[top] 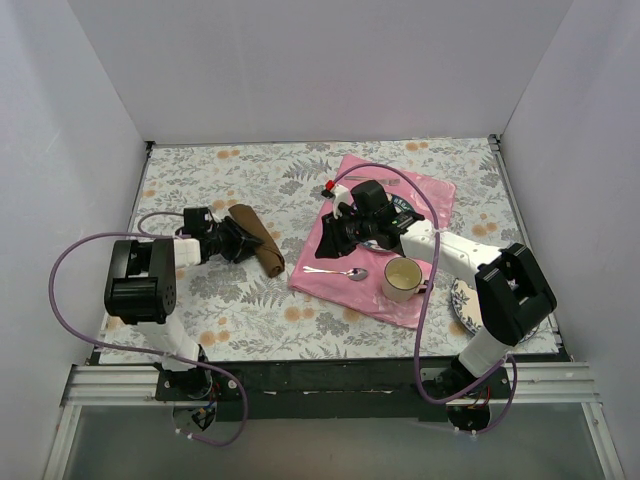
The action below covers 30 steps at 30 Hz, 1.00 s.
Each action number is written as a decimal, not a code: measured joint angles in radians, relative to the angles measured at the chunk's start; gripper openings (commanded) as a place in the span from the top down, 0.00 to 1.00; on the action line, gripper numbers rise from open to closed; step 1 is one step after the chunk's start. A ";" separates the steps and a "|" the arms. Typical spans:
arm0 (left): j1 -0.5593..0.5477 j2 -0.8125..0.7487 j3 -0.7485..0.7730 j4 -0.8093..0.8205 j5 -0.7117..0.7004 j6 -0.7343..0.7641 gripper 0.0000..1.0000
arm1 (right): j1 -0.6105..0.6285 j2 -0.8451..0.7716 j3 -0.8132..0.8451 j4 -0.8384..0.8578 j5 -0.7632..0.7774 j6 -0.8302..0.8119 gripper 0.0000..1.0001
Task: Fold the napkin, place the utensils inside, and roll it up
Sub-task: Roll the napkin with the utensil
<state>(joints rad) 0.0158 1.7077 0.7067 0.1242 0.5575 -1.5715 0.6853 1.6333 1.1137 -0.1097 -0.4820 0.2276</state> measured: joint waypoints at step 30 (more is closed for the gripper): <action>-0.077 0.549 0.715 -0.368 0.517 0.573 0.63 | -0.030 0.000 -0.011 -0.022 -0.026 -0.045 0.71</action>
<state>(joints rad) -0.0616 2.2562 1.4212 -0.2436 1.0748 -0.9985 0.6556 1.6329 1.1030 -0.1318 -0.5079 0.1822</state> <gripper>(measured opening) 0.364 0.291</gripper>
